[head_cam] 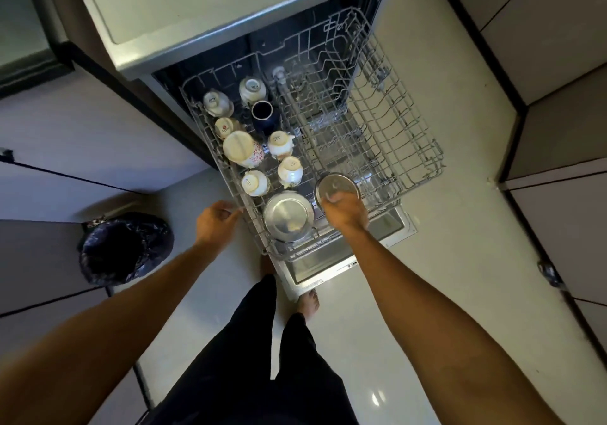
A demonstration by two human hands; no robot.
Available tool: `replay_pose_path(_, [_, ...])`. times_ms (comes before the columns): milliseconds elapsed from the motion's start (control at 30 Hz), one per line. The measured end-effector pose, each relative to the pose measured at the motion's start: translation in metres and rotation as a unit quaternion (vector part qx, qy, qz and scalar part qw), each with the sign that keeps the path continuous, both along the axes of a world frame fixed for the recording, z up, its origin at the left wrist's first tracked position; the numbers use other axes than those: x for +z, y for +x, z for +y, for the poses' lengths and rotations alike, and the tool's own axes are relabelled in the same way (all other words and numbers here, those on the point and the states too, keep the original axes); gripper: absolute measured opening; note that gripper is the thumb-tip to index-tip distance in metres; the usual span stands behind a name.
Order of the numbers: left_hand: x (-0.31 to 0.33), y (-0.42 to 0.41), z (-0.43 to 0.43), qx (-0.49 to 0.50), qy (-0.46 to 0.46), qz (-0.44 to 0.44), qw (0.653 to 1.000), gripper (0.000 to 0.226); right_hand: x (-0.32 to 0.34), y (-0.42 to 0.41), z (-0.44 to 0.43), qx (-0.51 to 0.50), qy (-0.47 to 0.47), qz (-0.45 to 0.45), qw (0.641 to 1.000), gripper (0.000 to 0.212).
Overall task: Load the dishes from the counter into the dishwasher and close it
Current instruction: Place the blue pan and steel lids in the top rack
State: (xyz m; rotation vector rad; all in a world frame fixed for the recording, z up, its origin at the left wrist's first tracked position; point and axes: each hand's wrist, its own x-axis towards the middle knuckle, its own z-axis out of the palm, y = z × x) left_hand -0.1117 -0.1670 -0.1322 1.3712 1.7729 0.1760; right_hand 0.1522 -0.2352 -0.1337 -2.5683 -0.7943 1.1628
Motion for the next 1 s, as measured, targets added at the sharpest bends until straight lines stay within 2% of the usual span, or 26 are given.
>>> replay_pose_path(133, [0.037,-0.028,-0.014,0.026,0.056,-0.012,0.998,0.015,0.033,-0.035,-0.006,0.038,0.028,0.057,0.997,0.023])
replay_pose_path(333, [0.075,-0.120,-0.055,0.111,0.126,-0.014,0.986,0.014,0.063,-0.142,0.005,0.146,0.081,0.060,0.984,0.018])
replay_pose_path(567, [0.115,-0.270,-0.095,0.244,0.205,0.021,0.948,0.009,0.110,-0.308,0.035,0.322,0.147,0.078,0.932,0.025])
replay_pose_path(700, [0.138,-0.376,-0.103,0.309,0.253,0.038,0.916,0.010,0.136,-0.424,0.057,0.407,0.170,0.081,0.894,0.018])
replay_pose_path(900, [0.161,-0.512,-0.080,0.321,0.292,0.048,0.900,0.010,0.163,-0.573,0.094,0.460,0.203,0.074,0.861,0.019])
replay_pose_path(1000, [0.167,-0.575,-0.065,0.309,0.306,0.072,0.898,0.020,0.174,-0.641,0.111,0.476,0.211,0.083,0.850,0.018])
